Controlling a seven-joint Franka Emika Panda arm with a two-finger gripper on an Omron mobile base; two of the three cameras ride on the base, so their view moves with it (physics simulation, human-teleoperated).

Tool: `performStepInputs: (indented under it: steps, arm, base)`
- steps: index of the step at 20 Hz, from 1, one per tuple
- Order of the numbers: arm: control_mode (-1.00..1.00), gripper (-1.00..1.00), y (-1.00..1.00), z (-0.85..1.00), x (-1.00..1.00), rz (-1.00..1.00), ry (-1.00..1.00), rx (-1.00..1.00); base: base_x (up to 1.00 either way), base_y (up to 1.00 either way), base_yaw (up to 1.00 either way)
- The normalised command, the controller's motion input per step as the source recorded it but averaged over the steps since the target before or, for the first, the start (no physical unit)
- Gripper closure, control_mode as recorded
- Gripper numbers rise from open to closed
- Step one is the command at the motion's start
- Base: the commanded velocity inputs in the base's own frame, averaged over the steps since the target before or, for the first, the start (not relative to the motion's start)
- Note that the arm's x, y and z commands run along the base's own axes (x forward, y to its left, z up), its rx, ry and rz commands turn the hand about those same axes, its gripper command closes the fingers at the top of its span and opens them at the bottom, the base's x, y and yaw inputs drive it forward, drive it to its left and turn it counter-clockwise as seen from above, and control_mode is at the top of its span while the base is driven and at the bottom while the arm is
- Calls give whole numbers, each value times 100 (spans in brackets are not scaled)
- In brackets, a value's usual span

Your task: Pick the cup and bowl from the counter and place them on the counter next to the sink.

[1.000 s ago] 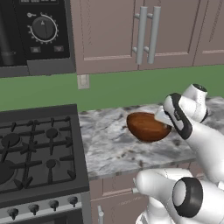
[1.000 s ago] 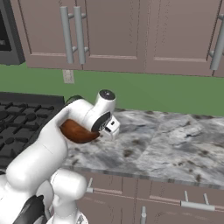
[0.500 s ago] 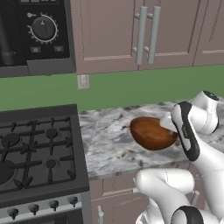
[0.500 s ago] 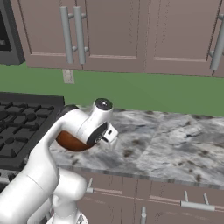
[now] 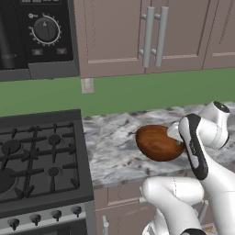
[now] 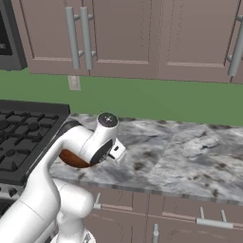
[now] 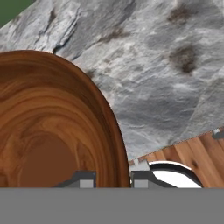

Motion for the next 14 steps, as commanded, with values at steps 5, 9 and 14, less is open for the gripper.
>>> performStepInputs:
  steps: [5,9,14]
  arm:
    - [100,100,0,0,0,0,0,0]
    - [100,100,0,0,0,0,0,0]
    - [100,100,0,0,0,0,0,0]
  base:
    - [-22,0,0]
    - [-85,0,0]
    - [-26,0,2]
